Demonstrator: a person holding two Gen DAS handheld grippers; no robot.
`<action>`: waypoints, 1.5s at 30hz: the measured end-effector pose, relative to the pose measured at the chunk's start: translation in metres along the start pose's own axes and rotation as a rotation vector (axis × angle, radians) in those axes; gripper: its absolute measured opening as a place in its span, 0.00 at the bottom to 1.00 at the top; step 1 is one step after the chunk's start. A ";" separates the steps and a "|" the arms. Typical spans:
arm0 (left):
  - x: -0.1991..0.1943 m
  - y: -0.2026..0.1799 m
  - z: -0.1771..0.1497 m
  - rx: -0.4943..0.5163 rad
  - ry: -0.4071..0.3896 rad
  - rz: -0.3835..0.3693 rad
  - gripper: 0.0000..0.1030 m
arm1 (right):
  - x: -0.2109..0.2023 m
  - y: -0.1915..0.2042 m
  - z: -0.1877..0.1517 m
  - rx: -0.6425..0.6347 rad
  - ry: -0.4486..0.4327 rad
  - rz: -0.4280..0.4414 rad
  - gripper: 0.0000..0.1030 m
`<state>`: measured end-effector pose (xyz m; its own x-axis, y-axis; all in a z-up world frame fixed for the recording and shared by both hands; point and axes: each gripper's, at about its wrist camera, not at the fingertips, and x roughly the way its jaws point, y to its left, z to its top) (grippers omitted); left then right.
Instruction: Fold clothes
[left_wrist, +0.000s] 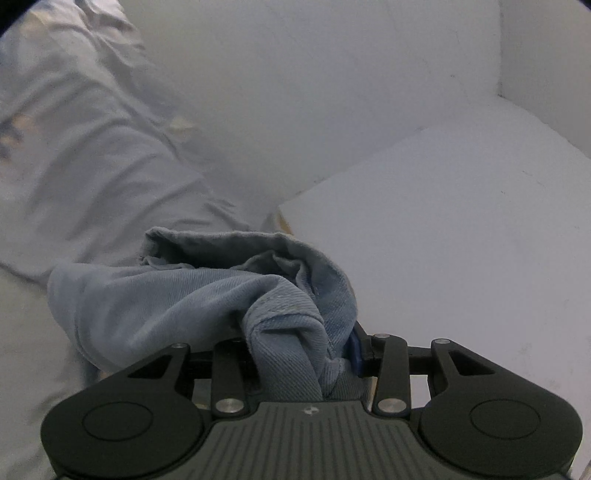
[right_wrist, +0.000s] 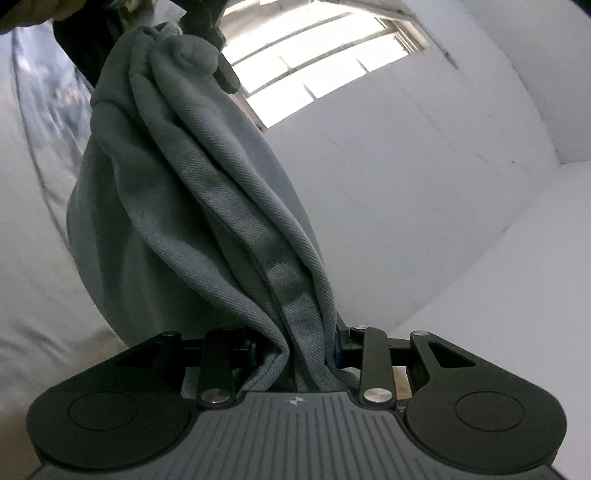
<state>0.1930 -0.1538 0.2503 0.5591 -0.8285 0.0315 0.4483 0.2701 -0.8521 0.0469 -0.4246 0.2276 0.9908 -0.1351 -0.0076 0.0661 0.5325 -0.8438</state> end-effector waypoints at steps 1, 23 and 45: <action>0.012 0.008 -0.011 0.012 0.003 -0.015 0.35 | 0.004 -0.002 -0.011 -0.012 0.005 -0.022 0.32; 0.005 0.125 -0.189 0.055 0.373 0.292 0.84 | -0.097 0.067 -0.171 -0.038 0.370 0.340 0.42; -0.334 -0.137 -0.136 0.453 -0.145 0.203 1.00 | -0.337 -0.098 0.080 0.728 -0.163 0.174 0.81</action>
<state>-0.1499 0.0196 0.2859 0.7423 -0.6700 -0.0114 0.5602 0.6298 -0.5381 -0.2839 -0.3641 0.3557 0.9952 0.0958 0.0187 -0.0872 0.9587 -0.2708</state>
